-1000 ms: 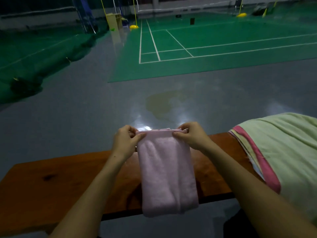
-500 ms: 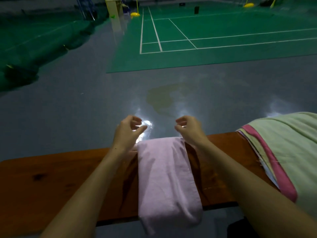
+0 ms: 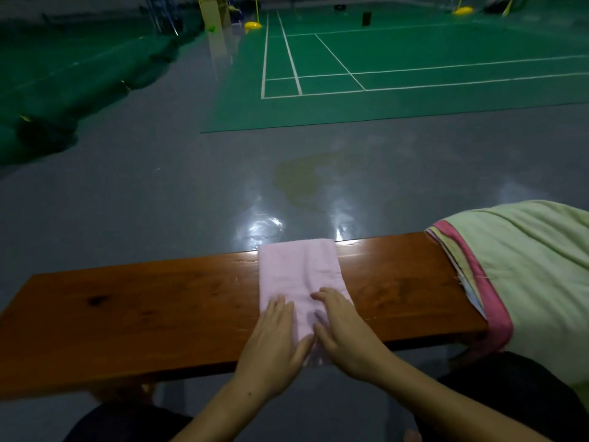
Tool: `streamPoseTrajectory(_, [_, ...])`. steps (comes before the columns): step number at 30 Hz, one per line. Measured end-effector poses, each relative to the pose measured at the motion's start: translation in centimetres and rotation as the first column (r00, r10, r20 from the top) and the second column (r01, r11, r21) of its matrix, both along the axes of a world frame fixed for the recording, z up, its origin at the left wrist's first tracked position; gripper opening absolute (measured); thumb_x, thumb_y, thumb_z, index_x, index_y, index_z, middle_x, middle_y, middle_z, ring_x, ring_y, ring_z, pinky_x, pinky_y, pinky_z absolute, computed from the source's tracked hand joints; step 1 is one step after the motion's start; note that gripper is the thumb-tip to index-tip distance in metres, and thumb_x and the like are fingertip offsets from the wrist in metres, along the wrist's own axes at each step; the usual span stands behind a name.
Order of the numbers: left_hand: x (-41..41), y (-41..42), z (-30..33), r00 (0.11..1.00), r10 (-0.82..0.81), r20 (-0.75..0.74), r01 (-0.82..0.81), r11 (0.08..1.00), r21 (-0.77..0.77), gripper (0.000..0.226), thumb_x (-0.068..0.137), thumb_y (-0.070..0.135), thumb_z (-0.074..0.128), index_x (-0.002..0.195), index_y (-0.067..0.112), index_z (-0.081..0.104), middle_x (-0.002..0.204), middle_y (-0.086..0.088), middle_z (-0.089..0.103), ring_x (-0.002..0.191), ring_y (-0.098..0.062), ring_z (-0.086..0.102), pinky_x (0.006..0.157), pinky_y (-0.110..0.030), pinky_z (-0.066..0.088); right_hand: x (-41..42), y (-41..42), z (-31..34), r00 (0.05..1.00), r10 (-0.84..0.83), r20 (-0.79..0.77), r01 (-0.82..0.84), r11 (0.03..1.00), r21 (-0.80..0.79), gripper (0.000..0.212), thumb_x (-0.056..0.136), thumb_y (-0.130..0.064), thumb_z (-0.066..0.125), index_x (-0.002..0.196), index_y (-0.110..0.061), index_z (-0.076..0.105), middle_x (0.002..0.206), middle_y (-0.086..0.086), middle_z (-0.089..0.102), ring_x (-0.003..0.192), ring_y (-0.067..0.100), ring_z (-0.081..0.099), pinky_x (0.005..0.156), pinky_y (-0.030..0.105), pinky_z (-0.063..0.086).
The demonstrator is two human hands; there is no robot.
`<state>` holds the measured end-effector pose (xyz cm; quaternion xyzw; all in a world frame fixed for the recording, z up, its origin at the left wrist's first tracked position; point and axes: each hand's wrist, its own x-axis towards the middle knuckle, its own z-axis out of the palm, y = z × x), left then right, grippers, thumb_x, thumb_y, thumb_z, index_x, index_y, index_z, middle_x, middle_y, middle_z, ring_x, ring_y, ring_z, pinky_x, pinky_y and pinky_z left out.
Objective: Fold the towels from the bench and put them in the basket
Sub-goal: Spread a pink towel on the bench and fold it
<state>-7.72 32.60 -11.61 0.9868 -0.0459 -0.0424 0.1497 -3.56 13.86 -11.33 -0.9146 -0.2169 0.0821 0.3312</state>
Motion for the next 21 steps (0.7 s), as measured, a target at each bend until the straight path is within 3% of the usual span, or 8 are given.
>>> streamPoseTrajectory(2, [1.5,0.3,-1.3,0.999,-0.028,0.026,0.025,0.993,0.115,0.082,0.107,0.064,0.018,0.167,0.013,-0.004,0.171,-0.004,-0.02,0.157,-0.018,-0.023,0.12,-0.029,-0.024,1.2,0.5,-0.7,0.998,0.046,0.05,-0.04,0.99,-0.132,0.062,0.11,-0.048,0.032,0.164,-0.02,0.024,0.174,-0.001,0.013,0.161,0.013,0.005,0.132,0.039,0.013])
streamPoseTrajectory(6, [3.9,1.3,-3.3,0.996,-0.079,0.047,0.068,0.978,0.195,0.085,0.098,0.068,-0.014,0.166,0.018,-0.011,0.17,-0.002,-0.026,0.158,-0.02,-0.025,0.131,-0.05,-0.002,3.9,0.1,-2.3,0.986,0.111,0.127,-0.052,0.916,-0.398,0.084,0.098,-0.071,-0.005,0.168,-0.026,0.0,0.174,0.001,-0.016,0.159,0.018,-0.02,0.131,0.05,-0.003])
streamPoseTrajectory(10, [4.7,2.4,-4.0,0.994,-0.067,0.089,0.044,0.971,0.233,0.085,0.102,0.074,0.0,0.167,0.021,-0.007,0.172,-0.003,-0.021,0.159,-0.024,-0.02,0.128,-0.056,-0.006,5.3,-1.3,-3.4,0.977,0.125,0.175,-0.025,0.874,-0.486,0.094,0.091,-0.084,-0.01,0.167,-0.029,-0.008,0.172,0.0,-0.023,0.158,0.028,-0.024,0.128,0.06,-0.006])
streamPoseTrajectory(12, [4.5,2.8,-4.0,0.993,-0.077,0.09,0.052,0.966,0.253,0.085,0.102,0.074,0.005,0.167,0.02,-0.007,0.172,-0.005,-0.021,0.159,-0.025,-0.021,0.125,-0.057,-0.009,5.4,-2.2,-3.3,0.985,0.082,0.153,0.009,0.857,-0.515,0.099,0.085,-0.087,-0.014,0.166,-0.03,-0.014,0.171,-0.001,-0.028,0.158,0.032,-0.025,0.127,0.057,-0.011])
streamPoseTrajectory(14, [4.3,3.5,-3.6,0.99,-0.085,0.116,0.052,0.962,0.268,0.087,0.103,0.074,0.007,0.168,0.016,0.009,0.174,-0.008,-0.008,0.161,-0.027,-0.011,0.125,-0.059,-0.001,5.3,-3.2,-2.8,0.989,0.051,0.139,0.03,0.848,-0.529,0.105,0.082,-0.088,-0.017,0.166,-0.027,-0.011,0.173,0.002,-0.022,0.16,0.034,-0.018,0.127,0.056,-0.01])
streamPoseTrajectory(16, [3.7,4.3,-3.3,0.987,-0.072,0.145,0.037,0.971,0.235,0.083,0.104,0.072,0.016,0.165,0.018,0.028,0.175,-0.007,0.008,0.162,-0.025,0.001,0.127,-0.056,0.006,4.8,-4.2,-2.0,0.992,0.042,0.115,0.022,0.863,-0.504,0.098,0.091,-0.086,-0.001,0.168,-0.025,0.002,0.175,0.005,-0.007,0.161,0.035,-0.008,0.129,0.056,-0.001])
streamPoseTrajectory(18, [3.1,5.4,-3.0,0.979,-0.076,0.188,0.048,0.988,0.147,0.072,0.103,0.07,0.032,0.158,0.026,0.043,0.173,-0.001,0.019,0.162,-0.02,0.009,0.13,-0.045,0.009,4.0,-5.1,-1.2,0.986,0.059,0.155,0.011,0.911,-0.413,0.079,0.1,-0.076,0.031,0.162,-0.028,0.029,0.174,0.002,0.015,0.16,0.03,0.011,0.13,0.053,0.016])
streamPoseTrajectory(21, [2.2,6.8,-2.2,0.966,-0.093,0.241,0.099,0.995,-0.013,0.055,0.096,0.069,0.053,0.138,0.035,0.063,0.162,0.007,0.045,0.154,-0.013,0.032,0.125,-0.037,0.025,2.6,-6.3,-0.6,0.969,0.058,0.24,-0.005,0.977,-0.214,0.053,0.099,-0.059,0.059,0.144,-0.032,0.057,0.159,-0.006,0.045,0.146,0.015,0.038,0.118,0.041,0.043])
